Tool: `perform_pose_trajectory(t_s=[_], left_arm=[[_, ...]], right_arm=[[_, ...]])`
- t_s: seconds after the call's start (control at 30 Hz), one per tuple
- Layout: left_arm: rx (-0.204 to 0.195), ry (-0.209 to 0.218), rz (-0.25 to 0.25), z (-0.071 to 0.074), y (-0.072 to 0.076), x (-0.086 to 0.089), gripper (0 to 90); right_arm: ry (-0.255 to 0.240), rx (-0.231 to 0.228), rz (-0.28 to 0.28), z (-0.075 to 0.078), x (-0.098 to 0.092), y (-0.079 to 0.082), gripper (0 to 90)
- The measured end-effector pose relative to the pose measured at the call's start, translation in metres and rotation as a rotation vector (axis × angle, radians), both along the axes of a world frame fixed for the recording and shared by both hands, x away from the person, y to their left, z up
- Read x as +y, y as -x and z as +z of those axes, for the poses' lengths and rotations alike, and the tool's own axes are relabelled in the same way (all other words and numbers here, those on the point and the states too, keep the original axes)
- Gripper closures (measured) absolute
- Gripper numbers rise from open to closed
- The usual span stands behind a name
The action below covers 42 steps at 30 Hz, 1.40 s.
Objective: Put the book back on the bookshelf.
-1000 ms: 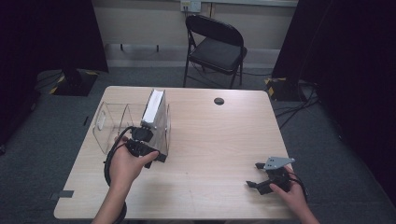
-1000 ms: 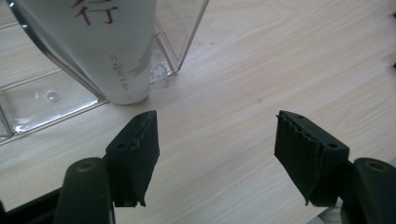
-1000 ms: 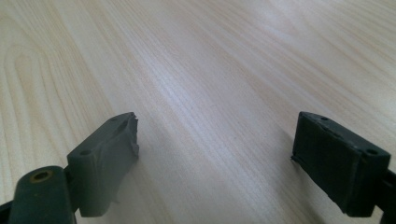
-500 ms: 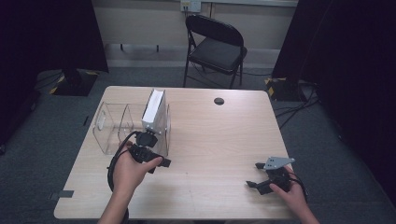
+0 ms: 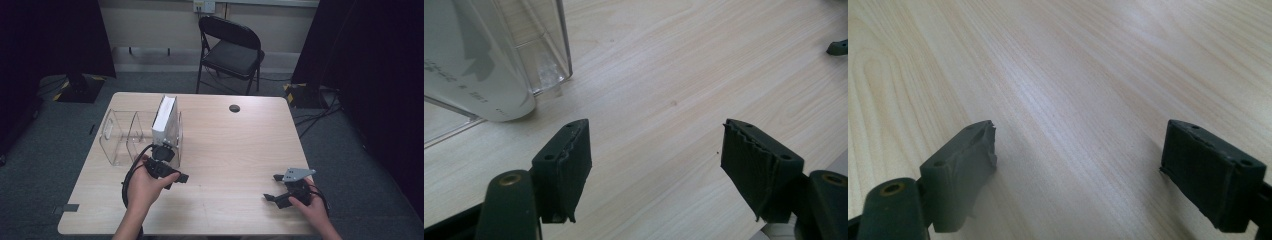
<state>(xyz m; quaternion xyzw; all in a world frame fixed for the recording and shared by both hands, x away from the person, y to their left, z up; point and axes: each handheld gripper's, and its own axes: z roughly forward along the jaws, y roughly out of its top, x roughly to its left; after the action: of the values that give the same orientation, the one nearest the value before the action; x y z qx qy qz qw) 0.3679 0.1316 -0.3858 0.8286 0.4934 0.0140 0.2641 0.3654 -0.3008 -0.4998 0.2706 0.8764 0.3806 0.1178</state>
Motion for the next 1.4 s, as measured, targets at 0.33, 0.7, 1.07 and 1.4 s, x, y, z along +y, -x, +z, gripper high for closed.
perform_pose_trajectory(t_s=[0.33,0.7,1.07,1.4], left_arm=[[-0.003,0.004,-0.013,-0.006,-0.001,-0.006,28.2],[0.007,0.020,-0.043,-0.018,-0.001,-0.019,28.1],[0.008,0.035,-0.067,-0.028,0.000,-0.034,27.3],[0.021,0.052,-0.082,-0.041,0.002,-0.045,26.9]], right_arm=[[0.000,0.000,0.000,0.000,0.000,0.000,13.2],[0.000,0.000,0.000,0.000,0.000,0.000,13.2],[0.000,0.000,0.000,0.000,0.000,0.000,13.2],[0.000,0.000,0.000,0.000,0.000,0.000,13.2]])
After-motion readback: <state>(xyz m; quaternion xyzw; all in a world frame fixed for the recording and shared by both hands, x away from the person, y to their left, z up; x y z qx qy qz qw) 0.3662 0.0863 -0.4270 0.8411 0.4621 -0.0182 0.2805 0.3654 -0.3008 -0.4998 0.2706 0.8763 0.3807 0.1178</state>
